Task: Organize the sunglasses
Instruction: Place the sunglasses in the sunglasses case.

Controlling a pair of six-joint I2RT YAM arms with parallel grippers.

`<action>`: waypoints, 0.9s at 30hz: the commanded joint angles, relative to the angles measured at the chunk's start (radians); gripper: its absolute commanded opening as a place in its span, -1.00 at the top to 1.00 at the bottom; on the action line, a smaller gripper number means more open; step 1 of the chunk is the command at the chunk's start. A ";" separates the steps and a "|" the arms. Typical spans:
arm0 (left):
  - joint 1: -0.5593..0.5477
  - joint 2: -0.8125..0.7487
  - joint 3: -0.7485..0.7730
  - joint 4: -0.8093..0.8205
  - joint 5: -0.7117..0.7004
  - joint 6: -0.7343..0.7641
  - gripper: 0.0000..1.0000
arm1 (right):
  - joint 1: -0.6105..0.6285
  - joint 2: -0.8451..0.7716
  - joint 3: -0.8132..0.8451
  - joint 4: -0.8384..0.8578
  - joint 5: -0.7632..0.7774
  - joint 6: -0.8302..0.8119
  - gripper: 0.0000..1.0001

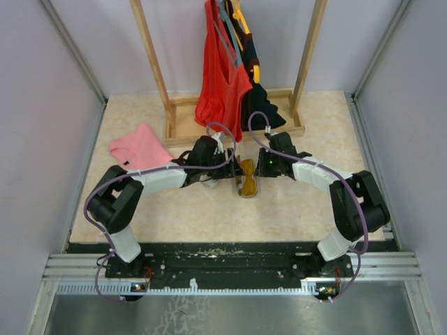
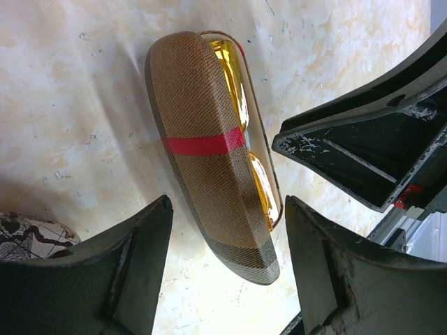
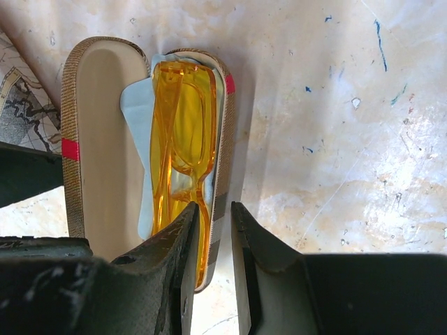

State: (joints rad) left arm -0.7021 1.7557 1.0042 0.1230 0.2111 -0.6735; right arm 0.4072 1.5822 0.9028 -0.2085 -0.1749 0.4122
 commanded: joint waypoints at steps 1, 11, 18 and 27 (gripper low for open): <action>-0.009 0.020 0.036 0.000 0.012 0.005 -0.42 | -0.010 -0.006 0.004 0.027 -0.007 -0.018 0.49; -0.013 0.024 0.037 0.002 0.014 0.002 -0.39 | -0.010 0.042 0.005 0.040 -0.024 -0.023 0.54; -0.017 0.033 0.042 0.003 0.016 0.003 -0.36 | -0.010 0.062 0.007 0.055 -0.031 -0.024 0.55; -0.025 0.052 0.056 0.004 0.022 0.003 -0.33 | -0.008 0.111 0.009 0.064 -0.040 -0.024 0.58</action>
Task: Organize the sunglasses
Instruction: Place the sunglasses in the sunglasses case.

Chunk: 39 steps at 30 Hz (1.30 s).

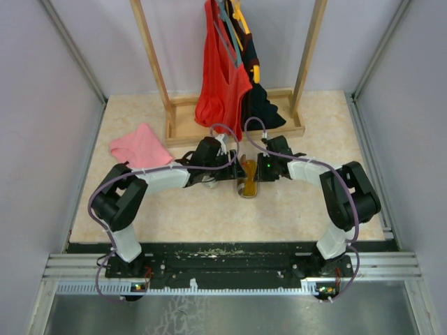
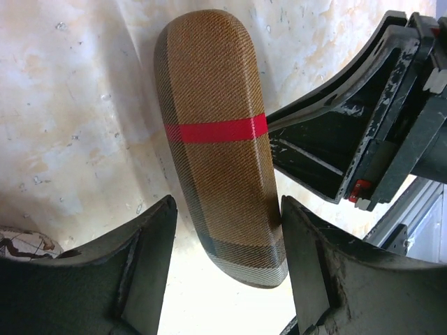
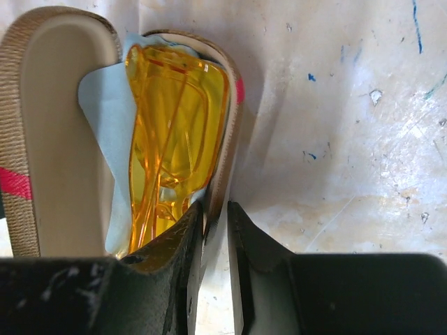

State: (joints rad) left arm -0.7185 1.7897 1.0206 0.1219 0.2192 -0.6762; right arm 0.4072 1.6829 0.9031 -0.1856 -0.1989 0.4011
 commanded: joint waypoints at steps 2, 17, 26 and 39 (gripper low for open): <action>-0.011 0.022 0.044 0.005 0.015 0.007 -0.33 | -0.007 0.014 0.008 0.046 -0.017 -0.012 0.59; -0.019 0.005 0.043 -0.016 -0.005 0.018 -0.28 | 0.004 -0.020 -0.006 0.050 -0.007 -0.012 0.52; -0.019 -0.039 0.054 -0.054 -0.043 0.046 -0.31 | 0.000 -0.122 -0.006 0.025 0.010 -0.007 0.40; -0.019 -0.050 0.065 -0.060 -0.037 0.051 -0.29 | -0.020 -0.209 -0.090 0.050 0.094 0.036 0.54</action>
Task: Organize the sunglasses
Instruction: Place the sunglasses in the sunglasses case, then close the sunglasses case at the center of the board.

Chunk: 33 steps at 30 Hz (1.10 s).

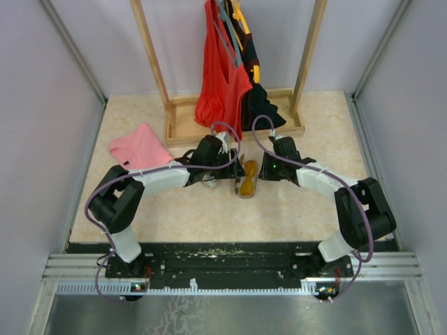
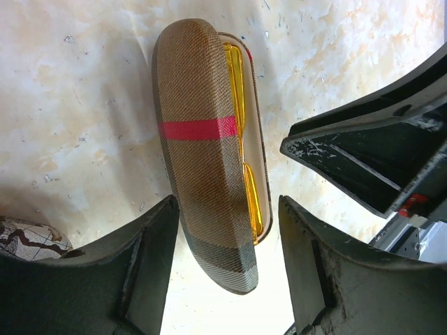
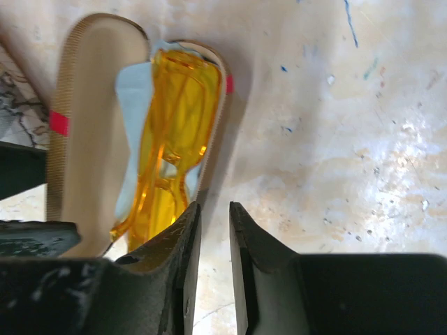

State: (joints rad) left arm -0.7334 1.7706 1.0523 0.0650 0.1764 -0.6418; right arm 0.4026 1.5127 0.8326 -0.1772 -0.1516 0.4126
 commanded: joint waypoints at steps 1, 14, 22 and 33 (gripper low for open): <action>-0.004 -0.031 0.035 -0.001 0.007 0.016 -0.29 | -0.016 -0.039 -0.023 0.043 0.056 0.027 0.58; -0.010 -0.015 0.038 0.019 0.031 0.010 -0.04 | -0.018 0.045 -0.002 0.042 0.053 0.018 0.90; -0.015 -0.008 0.047 0.024 0.035 0.010 0.05 | -0.018 0.101 0.021 0.068 0.003 0.017 1.00; -0.021 0.016 0.054 0.023 0.033 0.006 0.34 | -0.018 0.122 0.029 0.087 -0.031 0.015 1.00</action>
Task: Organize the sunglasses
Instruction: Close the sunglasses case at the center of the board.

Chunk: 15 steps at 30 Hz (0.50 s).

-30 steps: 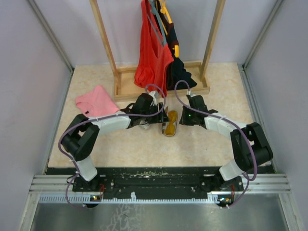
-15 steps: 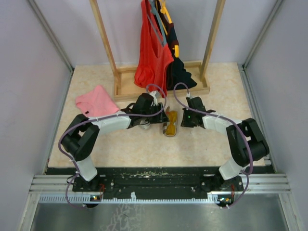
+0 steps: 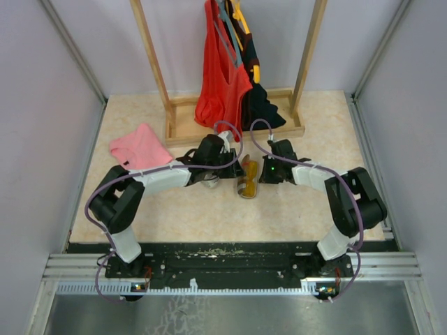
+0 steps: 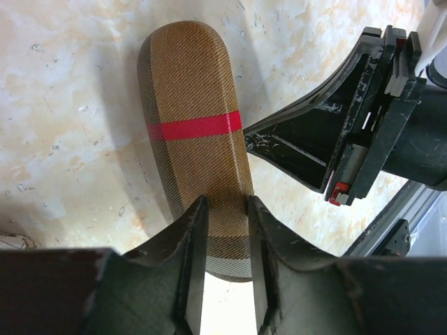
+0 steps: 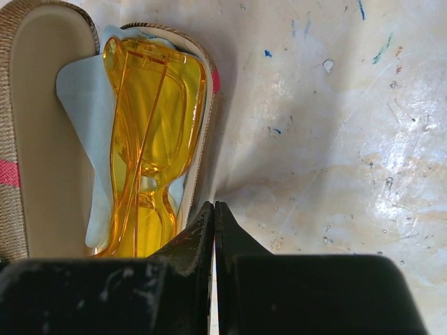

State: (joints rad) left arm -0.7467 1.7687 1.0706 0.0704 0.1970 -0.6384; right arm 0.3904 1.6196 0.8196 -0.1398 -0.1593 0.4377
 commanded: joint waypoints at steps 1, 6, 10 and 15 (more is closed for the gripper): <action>-0.009 0.020 0.037 0.018 0.012 0.003 0.35 | -0.005 0.016 0.042 0.051 -0.028 -0.010 1.00; -0.015 0.037 0.045 0.016 0.013 0.004 0.37 | -0.005 0.020 0.042 0.064 -0.049 -0.008 1.00; -0.020 0.051 0.046 0.012 0.010 0.005 0.38 | -0.005 0.024 0.042 0.073 -0.067 -0.006 1.00; -0.026 0.063 0.043 0.010 0.008 0.003 0.39 | -0.005 0.023 0.042 0.076 -0.072 -0.003 1.00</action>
State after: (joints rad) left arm -0.7578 1.7954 1.0988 0.0818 0.1997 -0.6388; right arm 0.3897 1.6356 0.8196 -0.1303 -0.1974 0.4381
